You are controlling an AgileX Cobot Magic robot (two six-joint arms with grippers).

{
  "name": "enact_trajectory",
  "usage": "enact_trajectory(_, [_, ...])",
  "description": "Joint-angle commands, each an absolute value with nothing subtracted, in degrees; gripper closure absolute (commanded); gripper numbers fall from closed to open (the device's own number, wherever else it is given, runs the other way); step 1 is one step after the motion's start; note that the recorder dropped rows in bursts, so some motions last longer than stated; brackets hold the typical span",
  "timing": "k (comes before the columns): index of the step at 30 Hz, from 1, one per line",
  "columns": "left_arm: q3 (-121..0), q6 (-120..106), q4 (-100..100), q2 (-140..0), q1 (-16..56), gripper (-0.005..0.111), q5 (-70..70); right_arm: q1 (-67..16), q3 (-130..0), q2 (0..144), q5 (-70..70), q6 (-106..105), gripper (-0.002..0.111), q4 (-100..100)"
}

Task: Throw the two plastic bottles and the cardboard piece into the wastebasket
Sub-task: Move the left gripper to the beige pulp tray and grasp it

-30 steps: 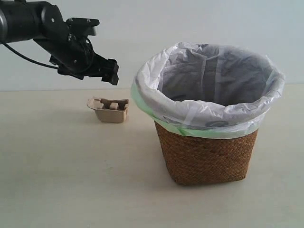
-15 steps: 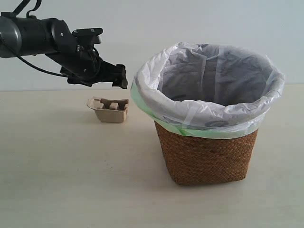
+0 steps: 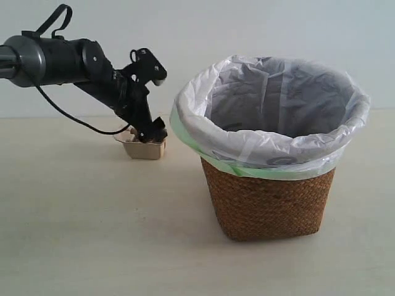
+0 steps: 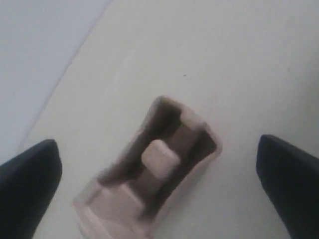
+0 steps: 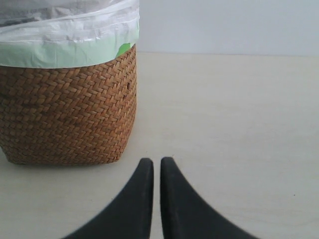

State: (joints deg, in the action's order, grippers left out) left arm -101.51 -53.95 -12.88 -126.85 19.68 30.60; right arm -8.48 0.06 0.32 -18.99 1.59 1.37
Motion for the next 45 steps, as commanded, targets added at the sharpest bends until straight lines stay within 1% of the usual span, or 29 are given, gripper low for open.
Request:
enact_trajectory(1, [-101.4,-69.1,-13.3,-126.7,21.4,-0.003,28.6,-8.6,0.0,0.0,-18.6,1.3,0.106,1.8])
enact_trajectory(14, [-101.4,-71.9,-8.1,-129.8,21.3,-0.003,31.5,-8.6,0.0,0.0,-18.6,1.3,0.106,1.8])
enact_trajectory(25, [-101.4,-72.0,-7.9,-134.2,21.3,-0.003,22.7,-8.6,0.0,0.0,-18.6,1.3,0.106,1.8])
enact_trajectory(35, [-101.4,-71.5,-7.9,-137.3,21.3,-0.003,20.5,-8.6,0.0,0.0,-18.6,1.3,0.106,1.8])
enact_trajectory(36, [-101.4,-71.5,-7.9,-137.3,21.3,-0.001,20.5,-8.6,0.0,0.0,-18.6,1.3,0.106,1.8])
enact_trajectory(37, [-101.4,-71.1,-7.9,-137.3,21.3,0.003,20.5,-8.6,0.0,0.0,-18.6,1.3,0.106,1.8])
enact_trajectory(39, [-101.4,-69.4,-7.9,-137.3,21.3,0.019,20.5,-8.6,0.0,0.0,-18.6,1.3,0.106,1.8])
enact_trajectory(40, [-101.4,-68.5,-7.9,-137.3,21.3,0.033,20.9,-8.6,0.0,0.0,-18.6,1.3,0.106,1.8])
enact_trajectory(41, [-101.4,-68.3,-8.1,-137.4,21.3,0.054,21.8,-8.6,0.0,0.0,-18.4,1.3,0.106,1.8])
enact_trajectory(42, [-101.4,-68.3,-8.1,-137.4,21.3,0.062,22.3,-8.6,0.0,0.0,-18.4,1.3,0.106,1.8])
enact_trajectory(43, [-101.4,-68.3,-8.1,-137.4,21.3,0.078,23.1,-8.6,0.0,0.0,-18.4,1.3,0.106,1.8])
enact_trajectory(45, [-101.4,-68.2,-8.1,-137.4,21.3,0.101,24.6,-8.6,0.0,0.0,-18.4,1.3,0.106,1.8])
